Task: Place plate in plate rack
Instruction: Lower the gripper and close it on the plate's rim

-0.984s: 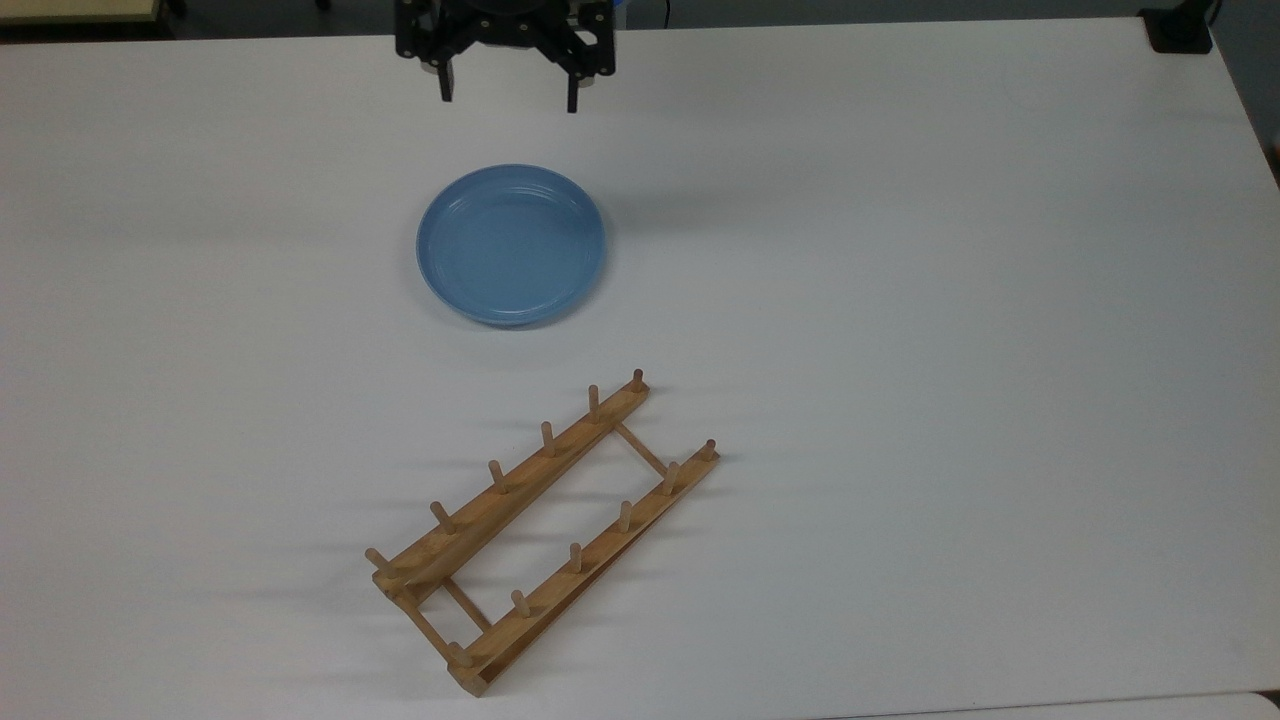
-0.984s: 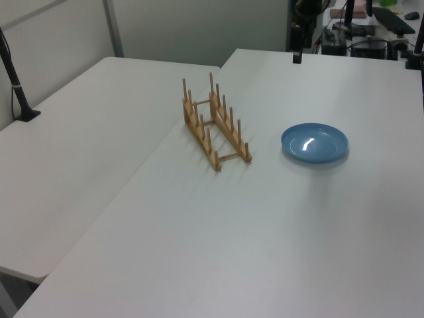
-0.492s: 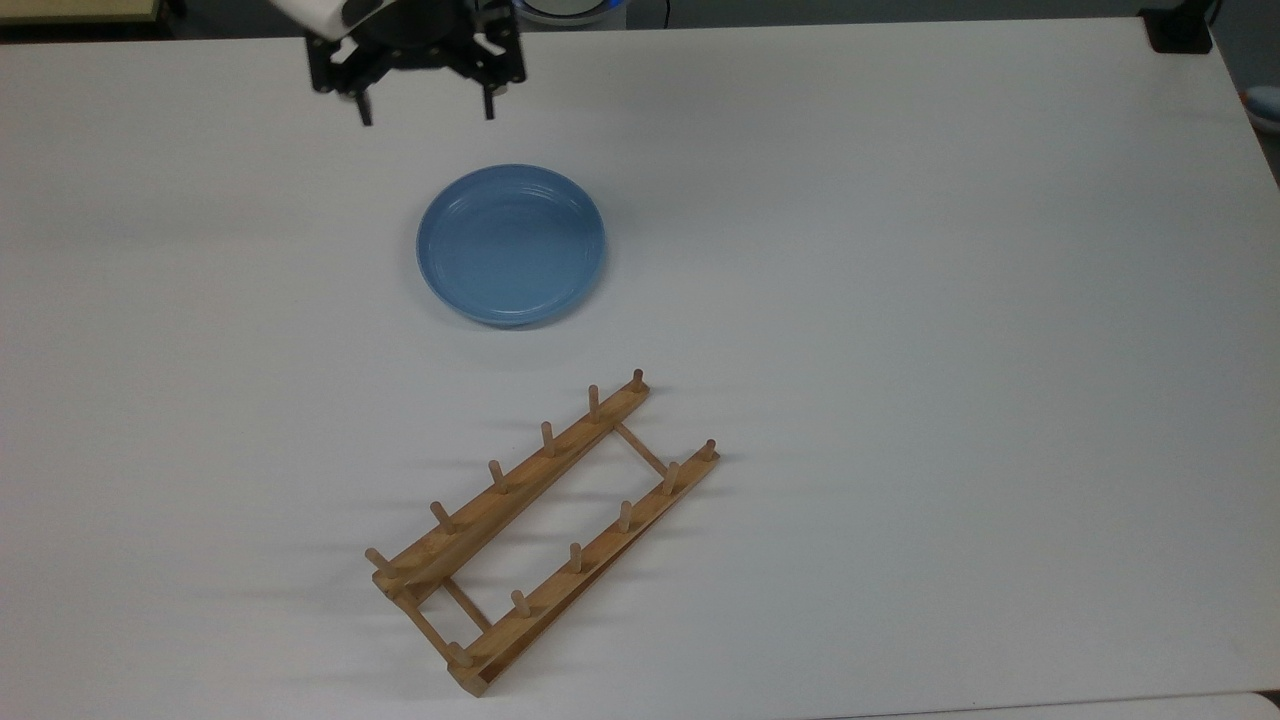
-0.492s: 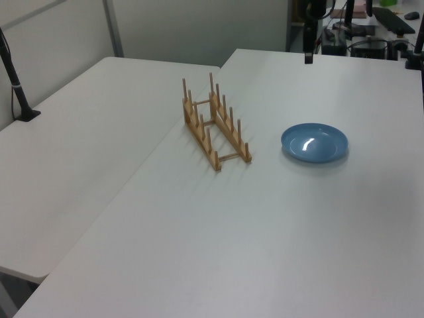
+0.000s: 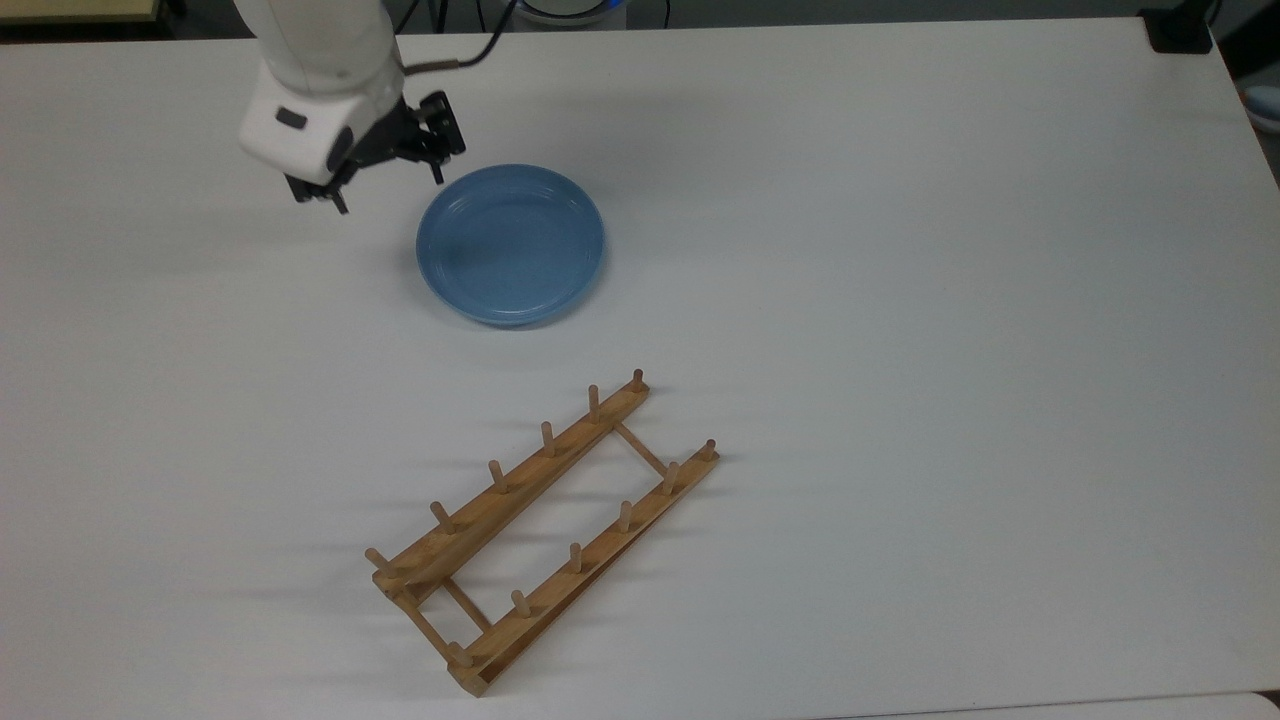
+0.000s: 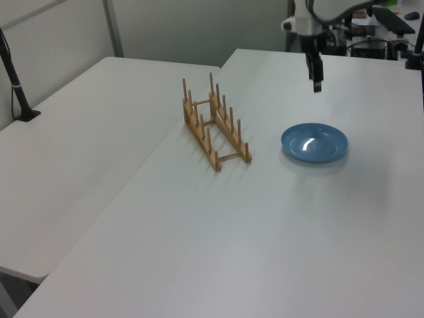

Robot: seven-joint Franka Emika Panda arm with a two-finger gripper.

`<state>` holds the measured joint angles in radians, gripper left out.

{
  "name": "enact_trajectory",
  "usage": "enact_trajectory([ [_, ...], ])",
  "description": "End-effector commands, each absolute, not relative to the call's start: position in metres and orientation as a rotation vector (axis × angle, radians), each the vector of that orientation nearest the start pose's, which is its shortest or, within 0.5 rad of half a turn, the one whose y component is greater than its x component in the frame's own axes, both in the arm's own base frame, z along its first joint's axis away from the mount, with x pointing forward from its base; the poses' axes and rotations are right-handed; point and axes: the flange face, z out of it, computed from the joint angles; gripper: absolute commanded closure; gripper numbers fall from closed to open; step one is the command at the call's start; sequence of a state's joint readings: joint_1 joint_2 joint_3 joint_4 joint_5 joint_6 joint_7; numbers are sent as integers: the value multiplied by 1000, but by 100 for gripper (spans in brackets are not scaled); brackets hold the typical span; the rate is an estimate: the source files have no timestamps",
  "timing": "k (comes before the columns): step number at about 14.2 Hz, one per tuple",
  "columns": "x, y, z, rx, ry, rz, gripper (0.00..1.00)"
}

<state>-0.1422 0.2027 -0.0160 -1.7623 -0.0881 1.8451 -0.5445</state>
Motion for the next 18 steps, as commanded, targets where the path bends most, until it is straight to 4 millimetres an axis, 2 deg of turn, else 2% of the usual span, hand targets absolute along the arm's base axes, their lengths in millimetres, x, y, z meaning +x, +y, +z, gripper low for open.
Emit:
enact_trajectory([
  [1, 586, -99, 385, -3094, -731, 265, 17],
  [4, 592, -100, 356, -3095, -725, 274, 34],
  [10, 600, -100, 328, -3112, -727, 281, 44],
  [13, 602, -97, 319, -3121, -707, 297, 64],
  [16, 604, -94, 319, -3130, -684, 291, 93],
  [17, 607, -92, 323, -3137, -672, 279, 100],
  [18, 609, -89, 325, -3144, -655, 268, 100],
])
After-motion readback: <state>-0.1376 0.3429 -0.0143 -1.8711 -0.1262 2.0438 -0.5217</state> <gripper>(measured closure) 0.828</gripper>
